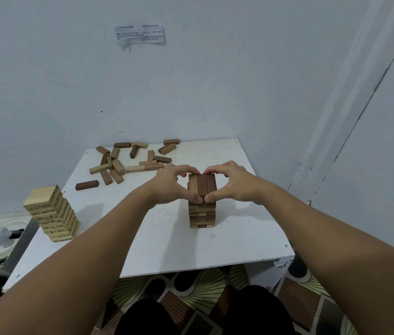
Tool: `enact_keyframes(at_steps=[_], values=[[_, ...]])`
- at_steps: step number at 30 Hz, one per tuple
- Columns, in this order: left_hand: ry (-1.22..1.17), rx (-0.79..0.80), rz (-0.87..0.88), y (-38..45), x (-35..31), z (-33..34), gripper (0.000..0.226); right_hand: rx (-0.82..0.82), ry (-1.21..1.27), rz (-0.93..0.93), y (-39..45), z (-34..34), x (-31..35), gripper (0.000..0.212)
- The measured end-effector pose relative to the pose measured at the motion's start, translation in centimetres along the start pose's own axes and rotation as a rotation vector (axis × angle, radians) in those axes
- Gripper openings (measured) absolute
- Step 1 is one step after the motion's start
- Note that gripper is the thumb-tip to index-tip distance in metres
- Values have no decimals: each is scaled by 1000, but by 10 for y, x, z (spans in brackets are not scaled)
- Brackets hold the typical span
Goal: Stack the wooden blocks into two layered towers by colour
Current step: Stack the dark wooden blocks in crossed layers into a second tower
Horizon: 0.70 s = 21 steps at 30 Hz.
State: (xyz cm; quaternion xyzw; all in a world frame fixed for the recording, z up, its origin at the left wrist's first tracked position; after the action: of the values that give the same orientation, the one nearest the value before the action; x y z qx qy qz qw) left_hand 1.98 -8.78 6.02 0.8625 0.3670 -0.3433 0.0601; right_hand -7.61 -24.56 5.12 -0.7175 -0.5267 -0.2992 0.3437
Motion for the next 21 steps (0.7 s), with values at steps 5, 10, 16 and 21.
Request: enact_keyframes(at_steps=[5,10,16,21], values=[[-60,32,25,1,-1,3,73,28,66,-6,2,4,-3,72],[-96,63,16,1,2,9,70,46,98,-12,1,7,-4,70],[-119,60,10,1,6,9,68,61,99,-9,5,7,-5,69],[-136,57,-13,3,12,11,68,75,82,-4,10,9,-8,72]])
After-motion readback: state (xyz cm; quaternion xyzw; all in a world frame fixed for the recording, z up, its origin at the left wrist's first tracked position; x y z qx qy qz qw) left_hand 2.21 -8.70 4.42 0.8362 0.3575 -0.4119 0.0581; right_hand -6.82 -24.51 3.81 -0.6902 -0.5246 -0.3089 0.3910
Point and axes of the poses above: each hand's wrist, its own y-axis towards the middle knuckle, its own z-axis out of the palm, x = y × z, the point moved 8 cm from there along y, towards the middle knuckle, and after that the axes turned 7 degrees about y, right-handed, at the moved point
